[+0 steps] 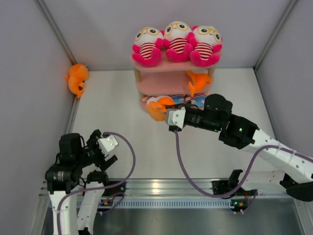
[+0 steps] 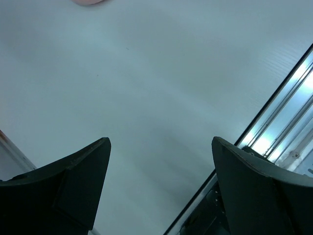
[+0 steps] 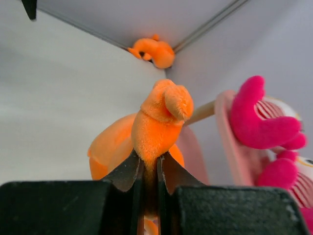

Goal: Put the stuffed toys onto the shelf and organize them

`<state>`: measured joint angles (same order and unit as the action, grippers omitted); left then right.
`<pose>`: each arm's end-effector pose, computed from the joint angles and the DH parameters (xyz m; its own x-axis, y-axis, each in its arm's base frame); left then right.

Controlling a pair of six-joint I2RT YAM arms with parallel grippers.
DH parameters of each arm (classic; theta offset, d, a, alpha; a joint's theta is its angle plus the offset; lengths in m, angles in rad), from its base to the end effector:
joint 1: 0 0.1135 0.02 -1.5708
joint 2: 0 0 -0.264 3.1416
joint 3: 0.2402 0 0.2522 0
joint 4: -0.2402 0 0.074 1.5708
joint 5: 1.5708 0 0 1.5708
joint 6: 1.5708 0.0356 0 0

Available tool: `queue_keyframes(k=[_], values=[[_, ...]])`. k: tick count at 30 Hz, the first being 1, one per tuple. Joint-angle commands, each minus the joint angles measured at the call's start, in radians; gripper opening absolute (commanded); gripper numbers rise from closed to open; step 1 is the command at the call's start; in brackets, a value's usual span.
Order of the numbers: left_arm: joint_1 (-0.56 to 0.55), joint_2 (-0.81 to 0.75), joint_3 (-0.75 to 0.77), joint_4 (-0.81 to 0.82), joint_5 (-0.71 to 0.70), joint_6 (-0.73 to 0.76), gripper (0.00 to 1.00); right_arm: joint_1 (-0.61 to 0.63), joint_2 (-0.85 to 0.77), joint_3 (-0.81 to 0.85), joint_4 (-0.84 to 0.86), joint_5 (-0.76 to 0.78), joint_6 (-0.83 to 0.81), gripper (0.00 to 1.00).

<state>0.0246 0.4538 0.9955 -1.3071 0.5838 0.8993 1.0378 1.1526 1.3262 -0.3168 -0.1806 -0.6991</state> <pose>0.0369 -0.0187 0.3351 -0.1359 0.6501 -0.7476 0.7767 0.5384 0.3270 0.1223 0.2200 0.4406 0.5479 -0.3172 -0.7741 -0.7643 0.1863 -0.6173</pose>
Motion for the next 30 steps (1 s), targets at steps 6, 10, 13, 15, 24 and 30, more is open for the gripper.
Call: queue_keyframes(k=[6, 10, 13, 15, 24, 30], values=[[0.003, 0.083, 0.009, 0.088, -0.062, -0.246, 0.90, 0.007, 0.005, -0.087, 0.058, 0.217, -0.821, 0.00], [0.003, 0.095, 0.029, 0.088, -0.032, -0.228, 0.90, -0.001, 0.077, -0.075, 0.117, 0.276, -0.960, 0.00], [0.003, 0.111, 0.046, 0.088, -0.015, -0.217, 0.90, -0.016, 0.128, -0.091, 0.214, 0.299, -1.055, 0.00], [0.003, 0.120, 0.048, 0.086, -0.009, -0.208, 0.90, -0.039, 0.162, -0.113, 0.274, 0.302, -1.118, 0.00], [0.003, 0.183, 0.089, 0.088, -0.022, -0.186, 0.90, -0.173, 0.256, -0.144, 0.461, 0.205, -1.171, 0.00], [0.006, 0.262, 0.111, 0.086, -0.029, -0.171, 0.90, -0.258, 0.303, -0.180, 0.501, 0.093, -1.146, 0.00]])
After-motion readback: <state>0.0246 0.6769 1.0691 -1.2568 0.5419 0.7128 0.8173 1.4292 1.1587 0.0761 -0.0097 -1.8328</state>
